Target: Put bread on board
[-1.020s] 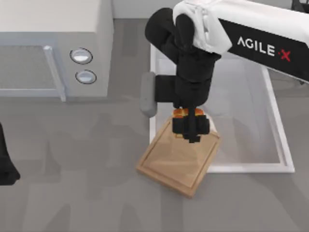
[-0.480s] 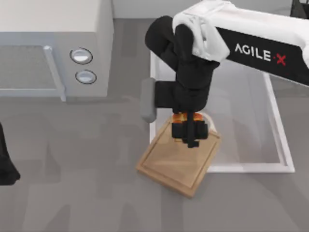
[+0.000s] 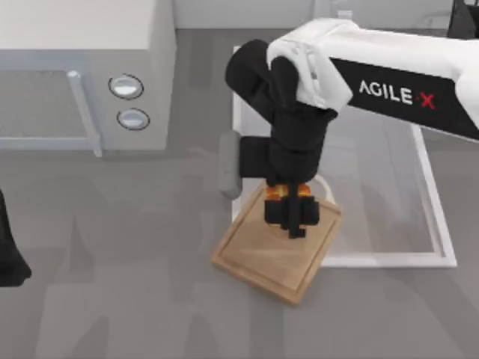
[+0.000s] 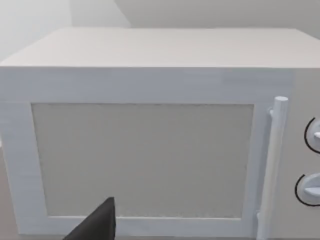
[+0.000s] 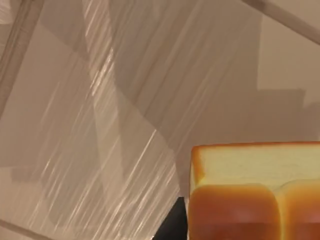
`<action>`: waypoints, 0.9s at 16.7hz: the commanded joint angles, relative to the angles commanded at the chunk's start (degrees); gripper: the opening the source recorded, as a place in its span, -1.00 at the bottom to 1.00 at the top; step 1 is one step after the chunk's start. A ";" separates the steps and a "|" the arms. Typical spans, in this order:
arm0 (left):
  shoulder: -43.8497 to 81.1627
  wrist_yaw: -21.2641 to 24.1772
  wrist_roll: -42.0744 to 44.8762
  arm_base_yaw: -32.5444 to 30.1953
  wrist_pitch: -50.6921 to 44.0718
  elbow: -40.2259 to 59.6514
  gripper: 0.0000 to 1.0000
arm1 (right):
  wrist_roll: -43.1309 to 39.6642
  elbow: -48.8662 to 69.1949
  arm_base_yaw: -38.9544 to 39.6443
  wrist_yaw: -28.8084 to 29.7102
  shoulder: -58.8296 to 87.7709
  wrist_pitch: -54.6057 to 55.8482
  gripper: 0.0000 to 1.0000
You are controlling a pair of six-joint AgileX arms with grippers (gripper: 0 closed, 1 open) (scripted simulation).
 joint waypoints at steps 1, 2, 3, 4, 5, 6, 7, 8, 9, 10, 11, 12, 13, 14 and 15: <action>0.00 0.00 0.00 0.00 0.00 0.00 1.00 | 0.00 -0.44 0.01 0.01 0.25 0.45 -1.00; 0.00 0.00 0.00 0.00 0.00 0.00 1.00 | 0.00 -0.79 0.02 0.01 0.56 0.66 -1.00; 0.00 0.00 0.00 0.00 0.00 0.00 1.00 | 0.00 -0.79 0.02 0.01 0.56 0.66 -1.00; 0.00 0.00 0.00 0.00 0.00 0.00 1.00 | 0.00 -0.79 0.02 0.01 0.56 0.66 -1.00; 0.00 0.00 0.00 0.00 0.00 0.00 1.00 | 0.00 -0.79 0.02 0.01 0.56 0.66 -1.00; 0.00 0.00 0.00 0.00 0.00 0.00 1.00 | 0.00 -0.79 0.02 0.01 0.56 0.66 -1.00; 0.00 0.00 0.00 0.00 0.00 0.00 1.00 | 0.00 -0.79 0.02 0.01 0.56 0.66 -0.85; 0.00 0.00 0.00 0.00 0.00 0.00 1.00 | 0.00 -0.79 0.02 0.01 0.56 0.66 -0.70; 0.00 0.00 0.00 0.00 0.00 0.00 1.00 | 0.00 -0.79 0.02 0.01 0.56 0.66 -0.55; 0.00 0.00 0.00 0.00 0.00 0.00 1.00 | 0.00 -0.79 0.02 0.01 0.56 0.66 -0.40; 0.00 0.00 0.00 0.00 0.00 0.00 1.00 | 0.00 -0.79 0.02 0.01 0.56 0.66 -0.25; 0.00 0.00 0.00 0.00 0.00 0.00 1.00 | 0.00 -0.79 0.02 0.01 0.56 0.66 -0.10; 0.00 0.00 0.00 0.00 0.00 0.00 1.00 | 0.00 -0.79 0.02 0.01 0.56 0.66 0.06; 0.00 0.00 0.00 0.00 0.00 0.00 1.00 | 0.00 -0.79 0.02 0.01 0.56 0.66 0.21; 0.00 0.00 0.00 0.00 0.00 0.00 1.00 | 0.00 -0.79 0.02 0.01 0.56 0.66 0.36</action>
